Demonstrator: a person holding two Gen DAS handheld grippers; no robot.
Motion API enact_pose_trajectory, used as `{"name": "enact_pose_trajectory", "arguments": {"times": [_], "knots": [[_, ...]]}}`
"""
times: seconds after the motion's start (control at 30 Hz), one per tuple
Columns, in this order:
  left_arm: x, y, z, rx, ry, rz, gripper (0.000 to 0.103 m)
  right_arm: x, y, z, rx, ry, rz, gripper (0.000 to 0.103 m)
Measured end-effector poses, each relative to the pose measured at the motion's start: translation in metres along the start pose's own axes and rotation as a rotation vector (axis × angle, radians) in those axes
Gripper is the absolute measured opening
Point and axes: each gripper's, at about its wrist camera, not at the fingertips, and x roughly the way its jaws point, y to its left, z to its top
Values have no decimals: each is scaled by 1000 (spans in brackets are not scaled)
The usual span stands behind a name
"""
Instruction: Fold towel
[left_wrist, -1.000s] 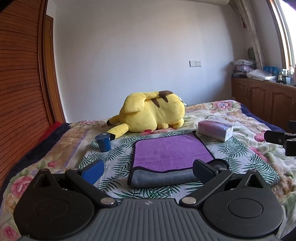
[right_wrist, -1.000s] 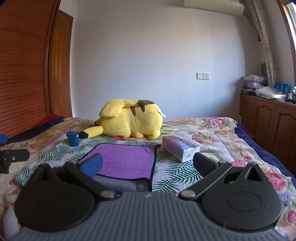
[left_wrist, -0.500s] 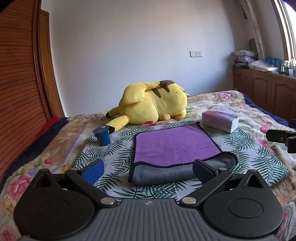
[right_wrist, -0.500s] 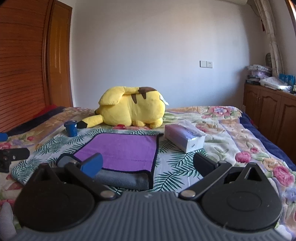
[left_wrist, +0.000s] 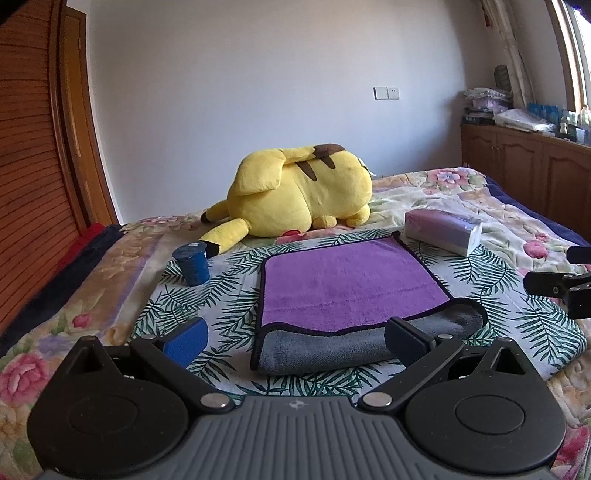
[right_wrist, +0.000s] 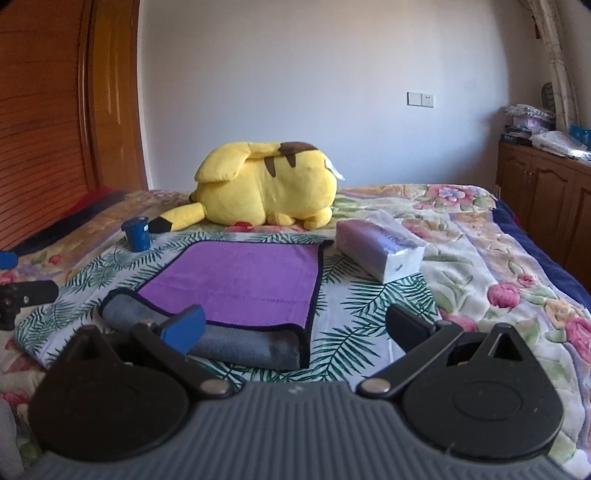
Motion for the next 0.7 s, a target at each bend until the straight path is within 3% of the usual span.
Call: {"name": "enact_pose_trajectory", "arguments": {"times": [0.7], "knots": [[62,12,0,4,87,-32,103,62,5,-2,-31,119,66,103]]}}
